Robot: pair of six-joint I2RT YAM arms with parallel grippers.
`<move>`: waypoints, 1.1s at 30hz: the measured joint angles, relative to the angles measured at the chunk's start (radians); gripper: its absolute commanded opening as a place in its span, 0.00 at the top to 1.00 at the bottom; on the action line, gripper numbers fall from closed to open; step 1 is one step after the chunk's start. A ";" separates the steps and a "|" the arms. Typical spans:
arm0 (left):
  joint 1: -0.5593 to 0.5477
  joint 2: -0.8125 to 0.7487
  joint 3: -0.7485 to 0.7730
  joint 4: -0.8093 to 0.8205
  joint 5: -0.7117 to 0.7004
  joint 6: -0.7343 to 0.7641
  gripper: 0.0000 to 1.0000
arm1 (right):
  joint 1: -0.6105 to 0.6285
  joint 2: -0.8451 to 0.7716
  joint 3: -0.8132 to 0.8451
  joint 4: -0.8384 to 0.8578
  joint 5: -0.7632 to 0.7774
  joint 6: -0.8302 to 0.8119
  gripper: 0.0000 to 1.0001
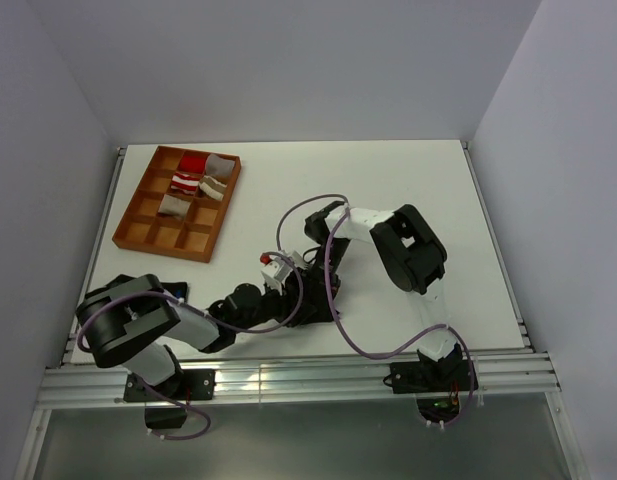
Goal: Roll the socks
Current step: Roll the sock at the center of the board.
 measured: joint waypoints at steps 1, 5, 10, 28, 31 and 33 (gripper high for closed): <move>-0.001 0.017 0.000 0.015 0.010 0.000 0.57 | -0.001 0.000 0.000 0.000 0.000 0.002 0.97; -0.004 0.063 0.000 0.051 0.029 -0.004 0.57 | -0.008 0.006 0.000 0.000 -0.004 0.014 0.97; -0.004 0.092 0.000 0.092 0.040 -0.016 0.56 | -0.019 0.009 0.000 0.000 -0.006 0.021 0.98; -0.006 0.221 0.003 0.187 0.062 -0.066 0.90 | -0.046 0.010 0.000 0.007 -0.017 0.044 0.96; -0.006 0.240 0.008 0.209 0.066 -0.084 1.00 | -0.048 0.008 -0.003 0.016 -0.005 0.057 0.89; -0.006 0.256 0.008 0.232 0.068 -0.098 1.00 | -0.049 -0.005 -0.018 0.034 0.005 0.069 0.81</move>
